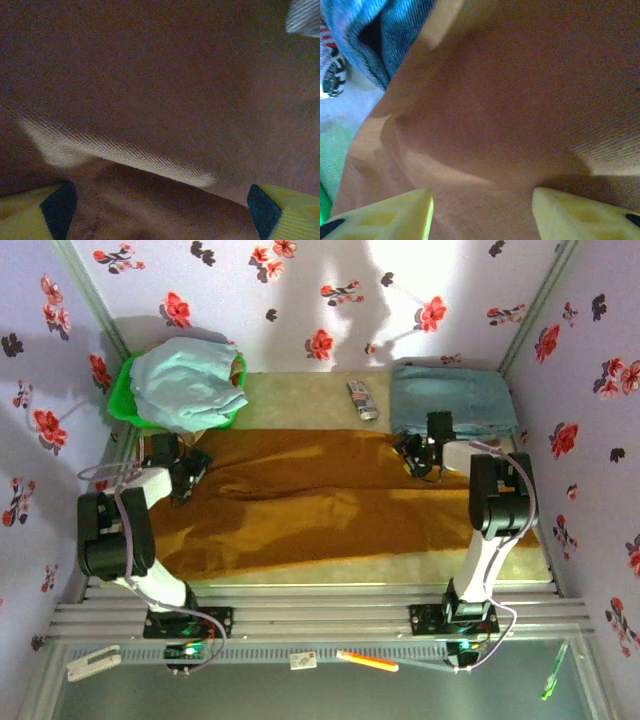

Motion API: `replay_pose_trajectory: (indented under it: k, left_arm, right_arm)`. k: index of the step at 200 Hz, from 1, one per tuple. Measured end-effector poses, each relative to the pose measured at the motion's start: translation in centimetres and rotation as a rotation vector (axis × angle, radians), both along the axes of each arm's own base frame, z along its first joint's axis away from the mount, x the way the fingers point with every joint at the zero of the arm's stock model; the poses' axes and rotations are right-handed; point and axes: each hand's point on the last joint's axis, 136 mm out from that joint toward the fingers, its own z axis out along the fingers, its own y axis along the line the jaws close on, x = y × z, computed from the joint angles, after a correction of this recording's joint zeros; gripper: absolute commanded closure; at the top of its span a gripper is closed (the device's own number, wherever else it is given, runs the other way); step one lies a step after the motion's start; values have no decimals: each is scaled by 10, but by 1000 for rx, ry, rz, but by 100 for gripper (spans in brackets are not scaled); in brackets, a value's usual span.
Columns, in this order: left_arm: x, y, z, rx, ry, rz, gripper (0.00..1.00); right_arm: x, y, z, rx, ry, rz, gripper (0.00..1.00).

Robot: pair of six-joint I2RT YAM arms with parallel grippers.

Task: Fold and stack the trousers

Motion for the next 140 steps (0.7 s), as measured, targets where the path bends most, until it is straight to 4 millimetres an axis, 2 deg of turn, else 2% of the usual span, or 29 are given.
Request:
replay_pose_trajectory:
  k: [45, 69, 90, 109, 127, 140]
  left_arm:
    - [-2, -24, 2, -1, -28, -83, 7]
    - [-10, -25, 7, 20, -13, -97, 6]
    - [-30, -11, 29, 86, 7, -47, 5]
    - [-54, 9, 67, 143, -13, 49, 3]
    - [-85, 44, 100, 164, -51, 201, 4]
    - [-112, 75, 109, 166, -55, 341, 5]
  right_arm:
    - [-3, -35, 2, 55, 1, -58, 38]
    - [-4, -35, 4, 57, 8, -48, 37]
    - [-10, -23, 9, 43, 22, -12, 36]
    - [-20, 0, 25, 35, 15, 46, 35]
    - [-28, 26, 51, 31, -36, 115, 36]
    - [-34, 43, 68, 32, -73, 162, 36]
